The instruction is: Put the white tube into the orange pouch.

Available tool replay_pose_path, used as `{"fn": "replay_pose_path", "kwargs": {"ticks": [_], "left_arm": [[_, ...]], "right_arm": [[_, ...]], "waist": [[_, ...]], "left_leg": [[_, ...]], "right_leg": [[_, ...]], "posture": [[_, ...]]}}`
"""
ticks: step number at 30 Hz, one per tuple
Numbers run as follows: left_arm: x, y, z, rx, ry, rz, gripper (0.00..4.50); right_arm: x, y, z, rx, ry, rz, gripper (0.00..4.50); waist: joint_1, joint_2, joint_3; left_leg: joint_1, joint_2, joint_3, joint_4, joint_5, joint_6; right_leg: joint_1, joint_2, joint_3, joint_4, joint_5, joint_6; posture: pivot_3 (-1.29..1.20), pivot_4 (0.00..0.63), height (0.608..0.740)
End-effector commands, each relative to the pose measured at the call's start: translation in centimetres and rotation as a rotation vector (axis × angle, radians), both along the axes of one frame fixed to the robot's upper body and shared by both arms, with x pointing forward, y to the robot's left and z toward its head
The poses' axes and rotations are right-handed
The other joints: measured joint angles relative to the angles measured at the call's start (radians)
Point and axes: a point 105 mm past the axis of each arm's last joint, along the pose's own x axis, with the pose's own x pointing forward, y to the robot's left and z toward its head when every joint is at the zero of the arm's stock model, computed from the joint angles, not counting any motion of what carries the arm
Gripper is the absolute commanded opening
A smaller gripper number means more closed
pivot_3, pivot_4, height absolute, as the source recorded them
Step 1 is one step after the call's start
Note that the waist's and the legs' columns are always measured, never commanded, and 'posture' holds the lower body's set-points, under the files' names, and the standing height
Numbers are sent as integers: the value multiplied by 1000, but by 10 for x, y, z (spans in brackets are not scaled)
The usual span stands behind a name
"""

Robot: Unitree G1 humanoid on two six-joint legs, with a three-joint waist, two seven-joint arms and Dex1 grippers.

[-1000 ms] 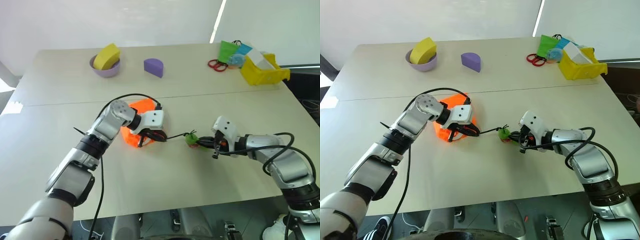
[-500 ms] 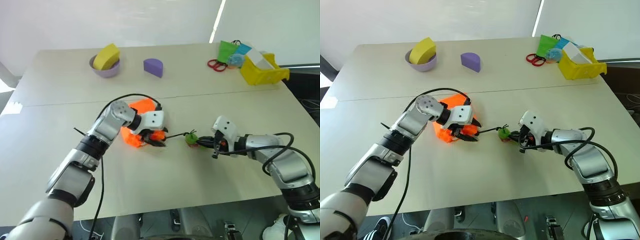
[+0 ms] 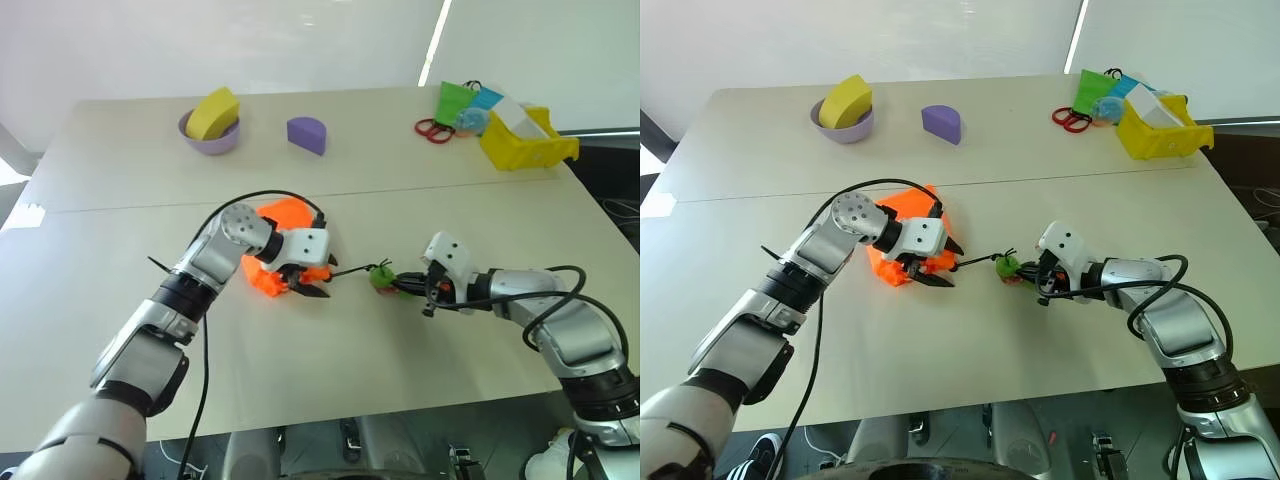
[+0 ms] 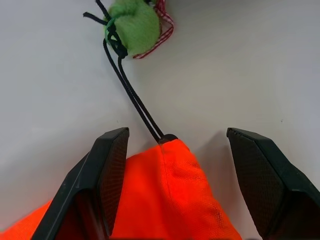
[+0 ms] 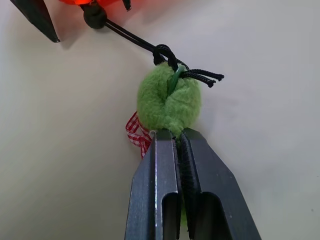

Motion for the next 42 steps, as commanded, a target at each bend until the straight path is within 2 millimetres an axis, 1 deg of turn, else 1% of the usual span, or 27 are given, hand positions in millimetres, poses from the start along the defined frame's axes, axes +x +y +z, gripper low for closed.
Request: {"fn": "replay_pose_path", "kwargs": {"ticks": [1,3,5,10,12,16,18,19,21,23,25,26,27,28,30,32,33,35,37,39,42], "left_arm": [[5,-1,10,-24,-23,7,3097],[6,-1,11,-36,-22,15,2517],[7,-1,15,-60,-11,30,1507],[9,3,30,-176,106,106,1507],[11,7,33,-198,135,134,1507],[16,14,36,-219,178,183,1507],[30,13,38,-248,147,253,1507],[38,11,38,-241,86,270,1507],[40,1,36,-216,15,237,1507],[40,-8,36,-220,-18,210,1507],[35,-12,33,-221,18,189,985],[34,-12,30,-213,22,186,619],[32,-12,27,-204,31,179,126],[31,-11,26,-201,27,175,45],[32,-11,31,-222,26,184,45],[33,-11,41,-260,29,179,45],[31,-12,47,-291,62,175,45],[21,-12,57,-330,139,144,45],[11,-12,61,-341,191,112,45],[5,-11,56,-285,153,70,45],[2,-12,47,-214,132,47,45]], "right_arm": [[-2,4,1,3,-12,15,0],[-2,4,1,0,-11,18,0],[-1,4,1,-3,-12,18,0],[0,3,2,-3,-15,18,0],[1,3,3,-5,-16,19,0],[2,3,4,-4,-19,18,0],[2,2,4,-7,-20,17,0],[3,2,4,-7,-20,16,0],[3,2,4,-9,-20,18,0],[4,3,5,-10,-21,19,0],[4,3,5,-8,-22,21,0],[4,4,5,-9,-23,21,0],[4,4,5,-9,-22,21,0],[4,4,5,-7,-22,22,0],[4,4,5,-7,-22,21,0],[4,4,4,-7,-21,22,0],[5,5,4,-7,-23,22,0],[6,5,5,-4,-27,19,0],[6,5,5,-3,-27,19,0],[6,5,5,-1,-25,23,0],[7,5,4,-5,-27,21,0]], "waist": [[0,0,0],[0,0,0],[0,0,0],[-1,0,0],[-1,0,0],[-1,0,0],[0,0,0],[2,0,0],[2,0,0],[2,0,0],[0,0,0],[-1,0,0],[-3,0,0],[-3,0,0],[-1,0,0],[0,0,0],[0,0,0],[-1,0,0],[-2,0,0],[-2,0,0],[-1,0,0]], "left_leg": [[0,0,0,0,0,0],[0,0,0,0,0,0],[0,0,0,0,0,0],[0,0,0,0,0,0],[0,0,0,0,0,0],[0,0,0,0,0,0],[0,0,0,0,0,0],[0,0,0,1,0,0],[0,0,0,1,0,0],[0,0,0,1,0,0],[0,0,0,1,0,0],[0,0,0,1,0,0],[0,0,0,1,0,0],[0,0,0,0,0,0],[0,0,0,0,0,0],[0,0,0,0,0,0],[0,0,0,0,0,0],[-1,0,0,1,0,0],[-1,0,0,1,0,0],[0,0,0,1,0,0],[0,0,0,1,0,0]], "right_leg": [[0,0,0,0,0,0],[0,0,0,0,0,0],[0,0,0,0,0,0],[0,0,0,0,0,0],[0,0,0,0,1,2],[0,0,0,0,1,2],[0,0,0,1,1,2],[0,0,0,1,1,3],[0,0,0,1,2,3],[0,0,0,1,2,3],[0,0,0,1,2,3],[0,0,0,1,2,3],[0,0,0,1,2,3],[0,0,0,1,2,3],[0,1,0,1,2,3],[0,1,0,1,2,3],[0,1,0,1,2,3],[0,0,0,1,2,3],[0,0,0,1,2,3],[0,0,0,1,2,3],[0,1,0,2,2,3]], "posture": [[0,150,734],[0,150,734],[0,150,734],[0,150,734],[0,150,734],[0,150,734],[0,150,734],[0,150,734],[0,150,734],[0,150,734],[0,150,734],[0,150,734],[0,150,734],[0,150,734],[0,150,734],[0,150,734],[0,150,734],[0,150,734],[0,150,734],[0,150,734],[0,150,734]]}}
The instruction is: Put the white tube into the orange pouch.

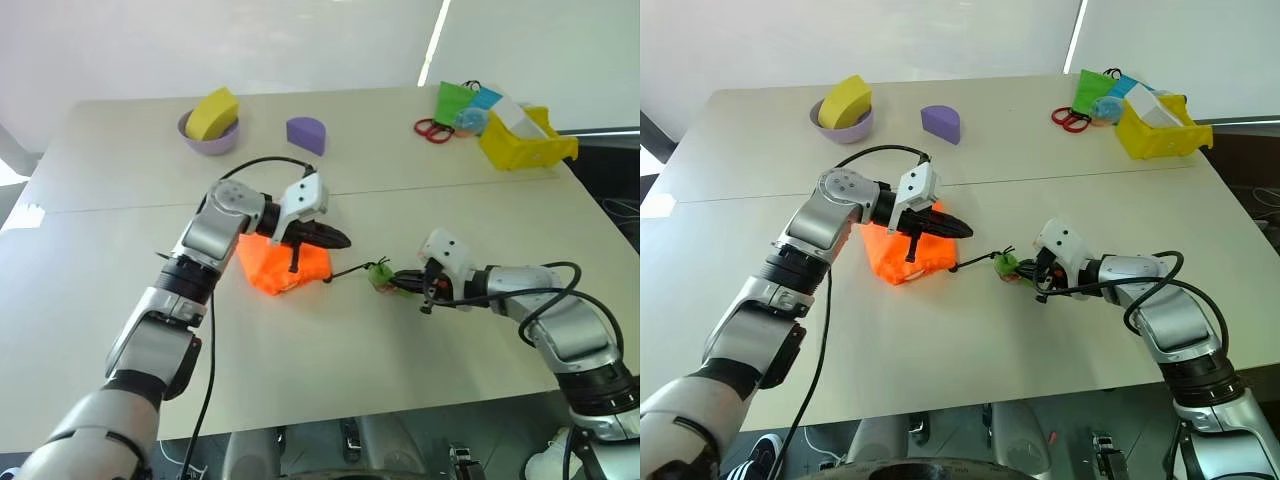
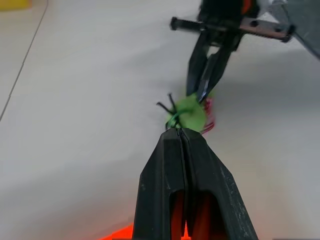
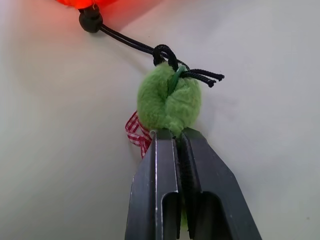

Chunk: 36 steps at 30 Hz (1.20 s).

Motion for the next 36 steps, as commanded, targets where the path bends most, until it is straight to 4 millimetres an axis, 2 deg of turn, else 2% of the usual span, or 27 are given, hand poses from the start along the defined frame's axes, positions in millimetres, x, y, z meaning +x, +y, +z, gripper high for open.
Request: {"fn": "replay_pose_path", "kwargs": {"ticks": [1,4,12,14,23,26,31,36], "left_arm": [[-9,-5,-3,52,-51,-68,45],[-15,-7,-8,94,-73,-97,45],[-7,8,-37,230,-135,-60,45],[0,6,-36,228,-175,-32,45],[7,8,-41,236,-159,2,45],[13,4,-34,193,-145,36,45],[8,-2,-21,107,-91,20,45],[9,8,-16,111,-95,11,45]], "right_arm": [[2,4,3,4,-17,14,0],[2,3,3,2,-15,15,0],[1,3,2,2,-15,9,0],[1,4,2,4,-16,10,0],[0,4,1,4,-16,10,0],[0,4,1,2,-16,11,0],[-1,6,1,6,-17,13,0],[-2,6,1,6,-18,14,0]], "waist": [[1,0,0],[1,0,0],[1,0,0],[2,0,0],[1,0,0],[2,0,0],[1,0,0],[0,0,0]], "left_leg": [[0,0,0,0,0,0],[0,0,0,1,0,0],[0,0,0,0,0,0],[0,0,0,1,0,0],[0,0,0,1,0,0],[0,0,0,1,0,0],[0,0,0,1,0,0],[0,0,0,1,0,0]], "right_leg": [[0,0,0,0,0,0],[0,0,0,0,0,0],[0,0,0,0,0,0],[0,-1,0,0,0,-1],[0,-1,0,0,-1,-2],[0,-1,0,0,-1,-2],[0,-1,0,0,0,-1],[0,-1,0,0,0,0]], "posture": [[0,150,734],[0,150,734],[0,150,734],[0,150,734],[0,150,734],[0,150,734],[0,150,734],[0,150,734]]}}
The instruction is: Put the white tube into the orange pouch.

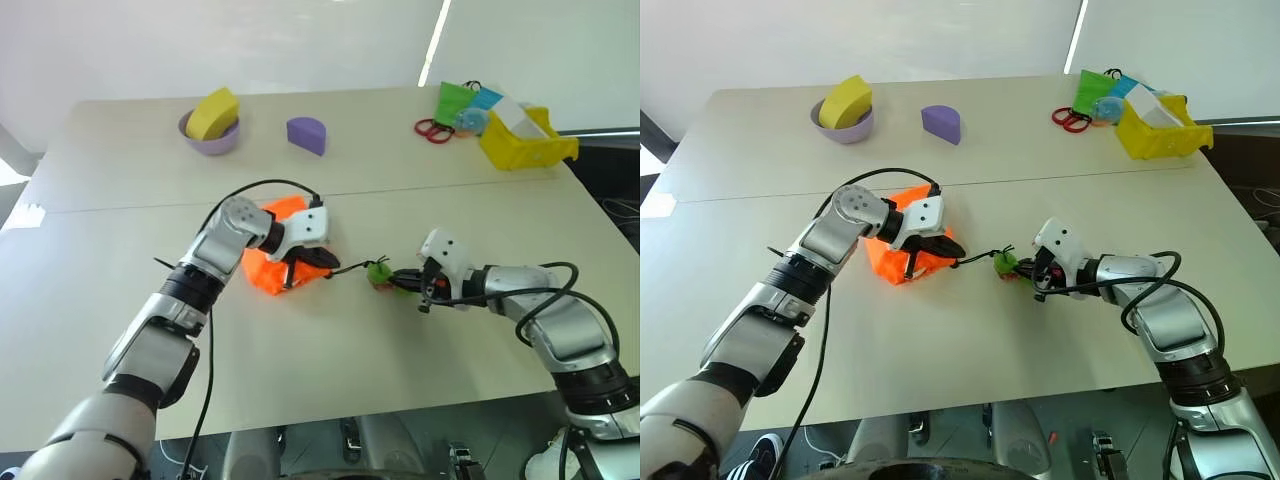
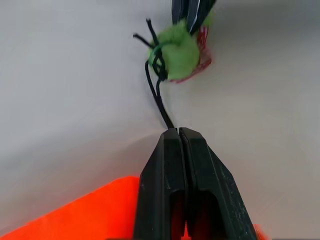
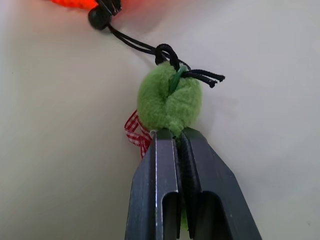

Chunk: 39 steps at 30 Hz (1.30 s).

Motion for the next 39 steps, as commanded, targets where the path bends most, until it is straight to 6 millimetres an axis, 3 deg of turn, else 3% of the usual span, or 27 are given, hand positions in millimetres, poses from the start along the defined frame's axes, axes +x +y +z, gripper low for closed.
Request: {"fn": "replay_pose_path", "kwargs": {"ticks": [1,5,8,14,21,35,38,39], "left_arm": [[2,4,17,-28,-40,-17,45],[-1,6,19,-39,9,-44,45],[-11,2,26,-57,83,-101,807],[-4,2,14,72,-63,-126,3749],[1,-3,-3,156,-75,-102,3749],[2,-6,-9,244,-54,-95,3749],[3,-9,-10,235,-66,-95,3047],[3,-9,-9,232,-69,-95,2554]], "right_arm": [[-2,4,2,0,-13,17,0],[-2,4,2,-3,-13,17,0],[-3,4,2,-4,-12,20,0],[-2,5,2,-2,-15,20,0],[-2,6,1,-3,-17,19,0],[0,9,2,4,-24,21,0],[0,9,2,3,-25,19,0],[0,9,2,3,-24,19,0]], "waist": [[1,0,0],[1,0,0],[1,0,0],[1,0,0],[2,0,0],[0,0,0],[0,0,0],[1,0,0]], "left_leg": [[0,0,0,0,0,0],[0,0,0,0,0,0],[0,0,0,0,0,0],[0,0,0,0,0,0],[0,0,0,0,0,0],[0,0,0,0,0,0],[0,0,0,0,0,0],[0,0,0,0,0,0]], "right_leg": [[0,0,0,0,0,0],[0,0,0,0,0,0],[0,0,0,0,0,0],[0,0,0,0,-1,-2],[0,0,0,0,-1,-2],[0,0,0,0,-1,-2],[0,0,0,0,-1,-2],[0,0,0,0,-1,-2]], "posture": [[0,150,734],[0,150,734],[0,150,734],[0,150,734],[0,150,734],[0,150,734],[0,150,734],[0,150,734]]}}
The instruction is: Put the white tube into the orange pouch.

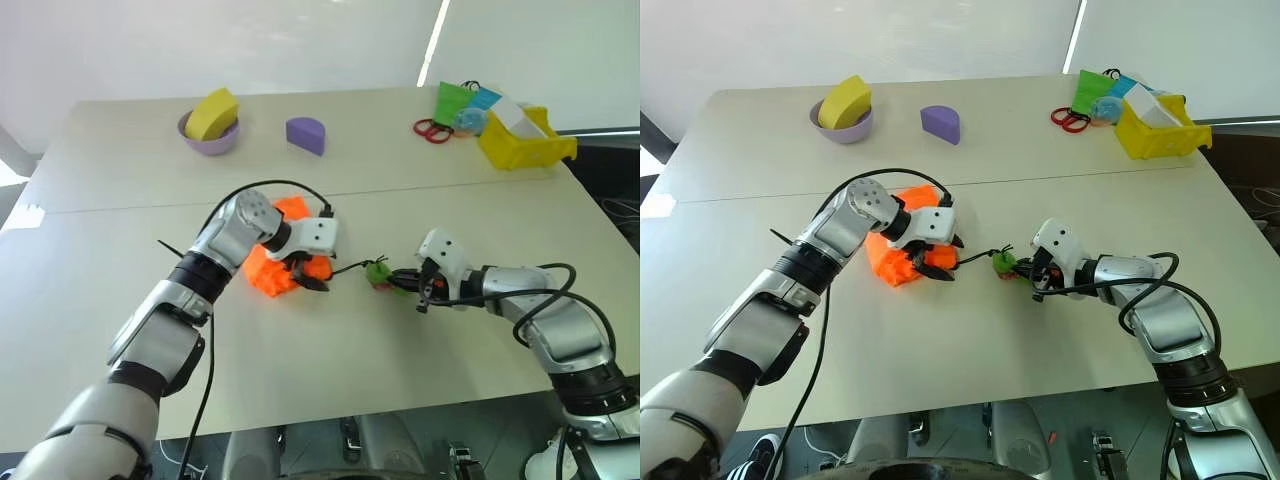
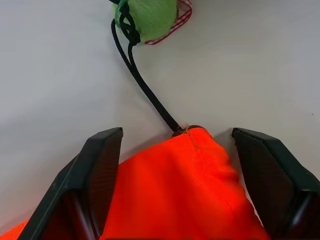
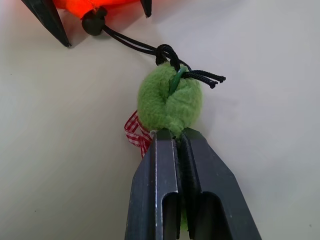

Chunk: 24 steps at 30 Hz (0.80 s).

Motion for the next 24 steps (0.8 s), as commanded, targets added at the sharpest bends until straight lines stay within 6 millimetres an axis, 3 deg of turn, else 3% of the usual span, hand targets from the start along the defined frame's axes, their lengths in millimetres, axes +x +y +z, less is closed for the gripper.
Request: {"fn": "replay_pose_path", "kwargs": {"ticks": [1,2,23,24], "left_arm": [[1,-5,6,-2,-26,-15,2091],[1,-6,6,-12,-23,-9,1587],[-7,-5,3,5,6,-46,1587],[-7,-5,3,3,5,-42,1313]], "right_arm": [[-1,7,2,3,-15,25,0],[-2,7,2,2,-15,26,0],[2,2,5,-7,-34,3,0],[3,1,6,-6,-36,2,0]], "waist": [[0,0,0],[0,0,0],[-1,0,0],[0,0,0]], "left_leg": [[0,0,0,0,0,0],[0,0,0,0,0,0],[0,0,0,0,0,0],[0,0,0,0,0,0]], "right_leg": [[0,0,0,0,0,0],[0,0,0,0,0,0],[0,0,0,0,0,0],[0,0,0,0,0,0]], "posture": [[0,150,734],[0,150,734],[0,150,734],[0,150,734]]}}
